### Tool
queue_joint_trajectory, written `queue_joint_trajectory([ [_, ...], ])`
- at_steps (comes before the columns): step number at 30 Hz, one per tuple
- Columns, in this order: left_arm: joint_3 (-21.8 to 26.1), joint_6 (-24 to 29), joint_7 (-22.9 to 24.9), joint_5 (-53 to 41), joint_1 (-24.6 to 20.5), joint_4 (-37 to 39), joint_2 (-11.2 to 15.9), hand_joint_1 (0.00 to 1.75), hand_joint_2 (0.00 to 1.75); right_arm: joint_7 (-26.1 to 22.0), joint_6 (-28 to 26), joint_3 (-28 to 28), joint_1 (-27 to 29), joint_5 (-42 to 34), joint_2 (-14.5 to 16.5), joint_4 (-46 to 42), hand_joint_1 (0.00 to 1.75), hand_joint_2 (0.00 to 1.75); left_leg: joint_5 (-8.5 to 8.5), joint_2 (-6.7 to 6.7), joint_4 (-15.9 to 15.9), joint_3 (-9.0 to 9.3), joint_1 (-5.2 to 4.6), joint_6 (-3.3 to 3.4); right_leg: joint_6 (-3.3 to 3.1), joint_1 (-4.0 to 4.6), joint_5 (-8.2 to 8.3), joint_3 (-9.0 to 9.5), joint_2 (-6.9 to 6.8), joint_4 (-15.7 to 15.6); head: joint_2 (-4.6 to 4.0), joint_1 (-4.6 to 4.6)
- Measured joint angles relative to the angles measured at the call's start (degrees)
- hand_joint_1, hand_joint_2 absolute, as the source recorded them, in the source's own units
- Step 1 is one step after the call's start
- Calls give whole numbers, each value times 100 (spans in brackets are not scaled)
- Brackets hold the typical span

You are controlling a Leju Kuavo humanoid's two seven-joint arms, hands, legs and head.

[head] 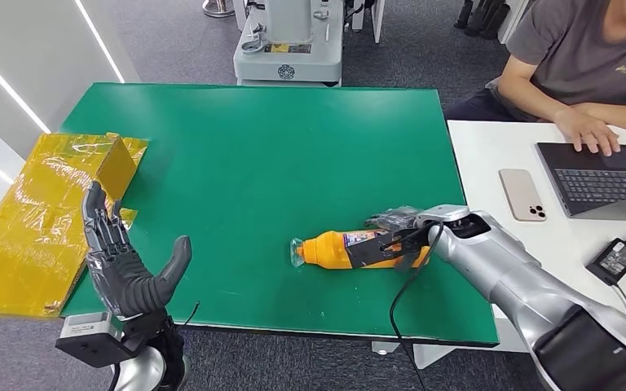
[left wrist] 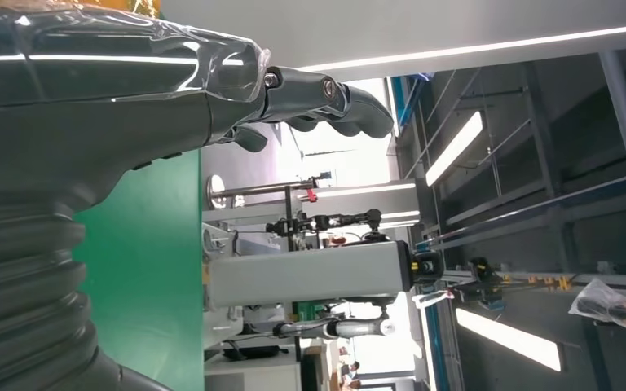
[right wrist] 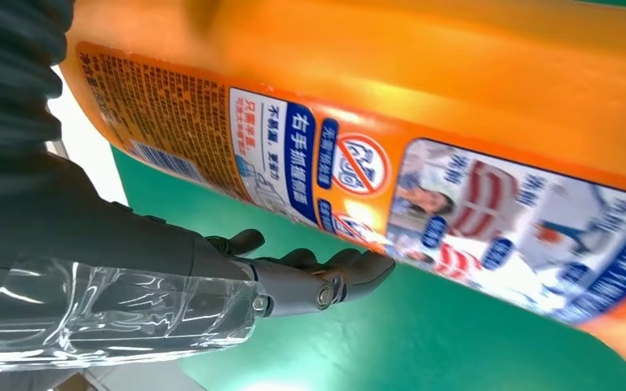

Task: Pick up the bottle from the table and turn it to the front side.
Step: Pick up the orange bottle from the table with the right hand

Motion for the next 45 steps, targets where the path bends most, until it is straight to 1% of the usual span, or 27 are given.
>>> queue_joint_trajectory([
  [7,1,75,0,1,46,3,25,0,175,128,58,156,-55,-95,-30,61,0,175,0,0,0,0,0,0,0,0,0,0,0,0,0,-1],
  [9,1,101,0,0,61,3,25,0,175,114,-33,196,-58,-121,-33,92,1,175,0,0,0,0,0,0,0,0,0,0,0,0,0,0],
  [10,1,112,-1,-2,64,3,25,0,175,90,-143,214,-50,-143,-33,111,7,175,0,0,0,-1,0,0,0,0,0,0,0,0,0,0],
  [13,0,126,-14,-8,66,3,25,0,175,-19,-666,255,23,-239,-13,193,137,175,-1,0,0,-1,0,1,0,0,0,0,0,0,0,0],
  [14,0,126,-19,-8,67,3,25,0,175,-44,-824,262,66,-261,3,223,174,175,-1,0,0,-1,0,1,0,0,0,0,0,0,0,0],
  [17,1,125,-25,-8,68,2,25,0,175,-73,-1166,269,205,-289,62,288,175,175,-1,0,0,-1,0,1,0,0,0,0,0,0,0,-1],
  [28,0,97,-26,-29,76,2,24,0,175,-77,-1861,221,425,-294,214,380,175,175,-1,3,0,7,1,1,1,1,0,5,4,0,0,1],
  [30,1,104,-27,-33,86,2,25,0,175,-68,-2061,157,492,-293,243,380,175,175,-1,4,0,9,1,1,1,1,0,8,4,0,0,1],
  [36,2,135,-73,-67,191,-1,26,0,175,88,-2972,-177,837,-269,396,332,175,175,-1,2,-1,8,1,1,1,1,0,10,2,0,0,-1],
  [38,2,136,-103,-102,233,-5,25,0,175,131,-3369,-336,966,-202,450,253,175,175,-1,0,-1,4,1,1,1,1,0,9,-1,1,0,0],
  [41,2,117,-114,-180,301,-10,22,0,175,202,-4171,-768,1215,-30,585,-6,175,175,-1,0,-1,1,1,1,1,1,-1,4,-1,1,0,0],
  [45,-1,-16,5,-252,324,-10,21,0,175,246,-4851,-1399,1497,314,763,-452,175,175,-1,-3,-1,-1,1,1,5,1,-4,1,-3,0,0,0],
])
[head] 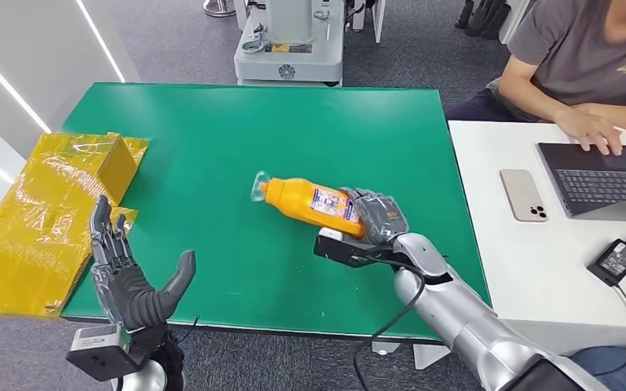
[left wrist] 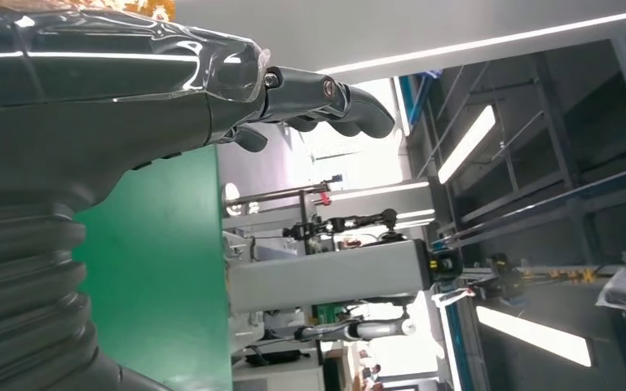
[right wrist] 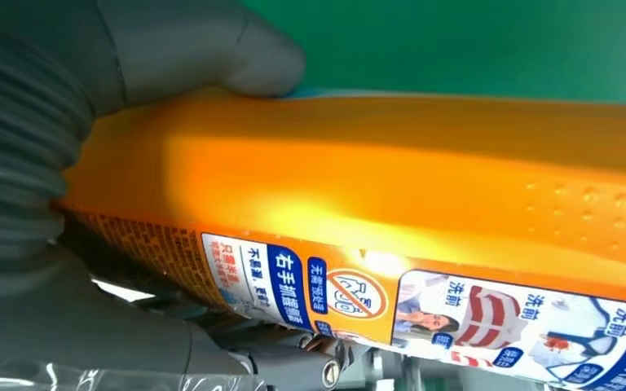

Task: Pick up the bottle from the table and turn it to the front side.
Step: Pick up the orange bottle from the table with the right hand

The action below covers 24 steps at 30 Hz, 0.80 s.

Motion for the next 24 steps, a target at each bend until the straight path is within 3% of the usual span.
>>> queue_joint_trajectory([
  [10,-192,-941,481,-267,-306,192,5,0,175,-774,-1427,-1134,912,629,151,-1127,175,175,-4,-6,3,-4,-3,7,2,0,-1,-1,-6,-3,0,1],
  [17,-248,-1359,562,-95,-618,417,8,0,175,-1114,-1591,-1517,1308,635,187,-1607,175,175,-5,-5,3,-5,-3,7,2,0,-1,-3,-4,-3,0,0],
  [24,-413,-2598,764,617,-1305,889,39,0,175,-1769,-1486,-1605,1498,498,294,-1913,175,175,-4,-4,3,-4,-3,7,2,0,0,-3,-3,-1,0,0],
])
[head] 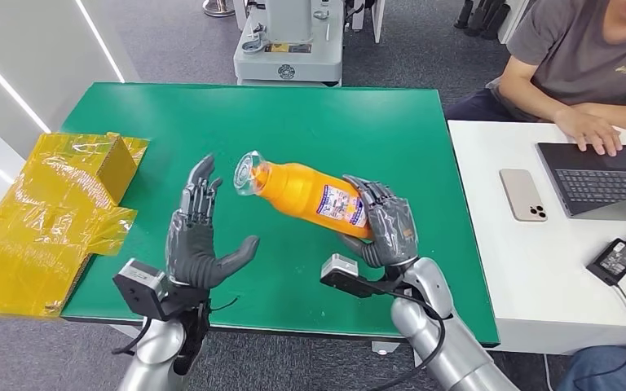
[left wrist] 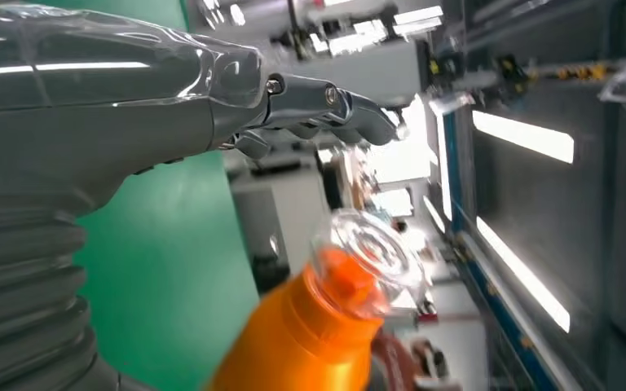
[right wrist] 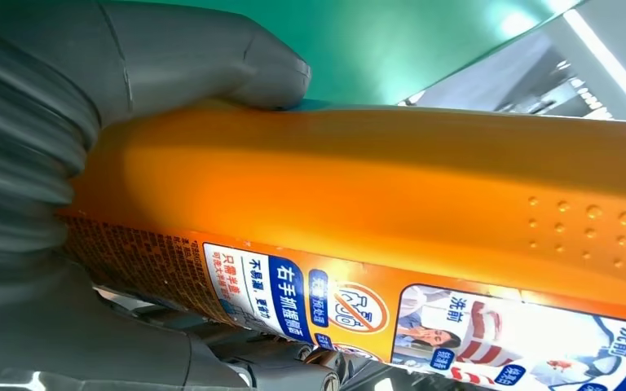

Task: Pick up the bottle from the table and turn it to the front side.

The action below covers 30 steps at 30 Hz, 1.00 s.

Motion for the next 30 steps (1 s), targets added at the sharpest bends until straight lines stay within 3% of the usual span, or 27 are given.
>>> queue_joint_trajectory([
  [4,-219,-726,82,322,-321,169,2,0,175,-151,199,19,32,-22,108,-3,175,175,0,-1,1,-1,0,0,0,0,0,0,0,0,0,-1],
  [7,-397,-940,148,380,-548,290,-3,0,175,-246,240,31,48,-75,174,19,175,175,0,-2,1,-2,-1,0,0,0,0,0,-1,0,0,0],
  [15,-621,-988,212,597,-1003,619,-85,0,175,-257,478,66,82,-158,317,67,175,175,0,0,1,-3,-1,0,0,0,0,-1,0,0,0,1],
  [30,-625,-979,243,698,-1069,776,-91,0,175,-274,675,69,-10,-186,509,402,175,175,0,-1,1,-4,-1,0,0,0,0,-1,-1,0,0,0],
])
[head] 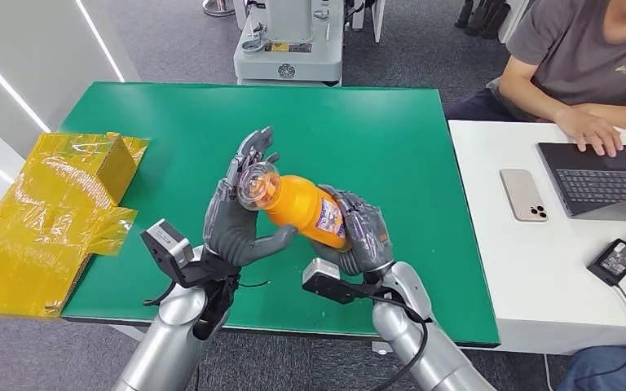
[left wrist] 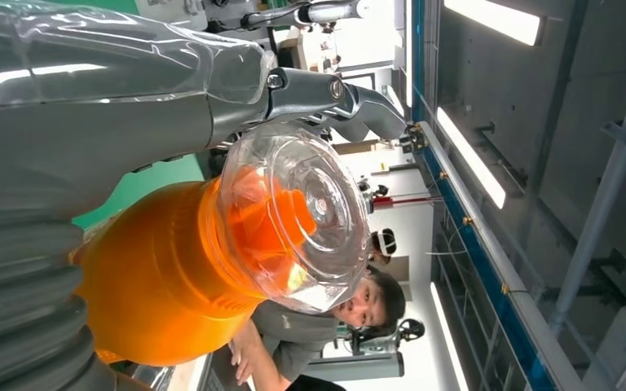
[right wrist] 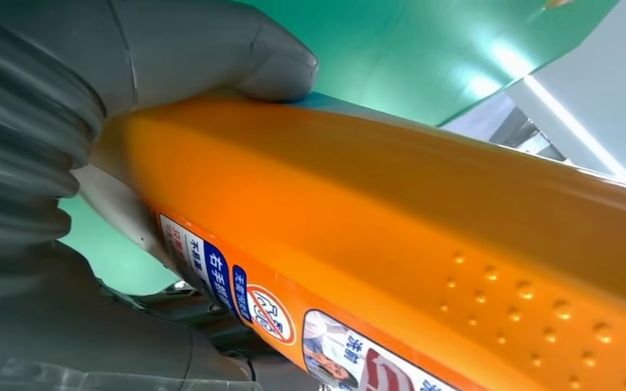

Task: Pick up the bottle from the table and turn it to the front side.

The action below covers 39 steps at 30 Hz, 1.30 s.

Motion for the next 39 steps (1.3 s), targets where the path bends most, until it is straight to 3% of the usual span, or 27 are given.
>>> queue_joint_trajectory([
  [7,-1,272,55,-325,-81,280,-5,0,175,-201,302,58,-45,-4,57,53,175,175,0,6,0,2,1,0,-1,0,1,-2,6,0,0,0],
  [21,1,603,25,-532,-91,793,-41,0,175,-213,316,114,-229,-105,193,2,175,175,0,4,0,-2,1,0,0,0,0,-4,4,1,0,-1],
  [39,65,1080,-208,-315,-33,629,-38,0,175,72,651,203,-256,8,197,225,175,175,0,3,0,-2,1,0,0,0,0,-4,3,1,0,0],
])
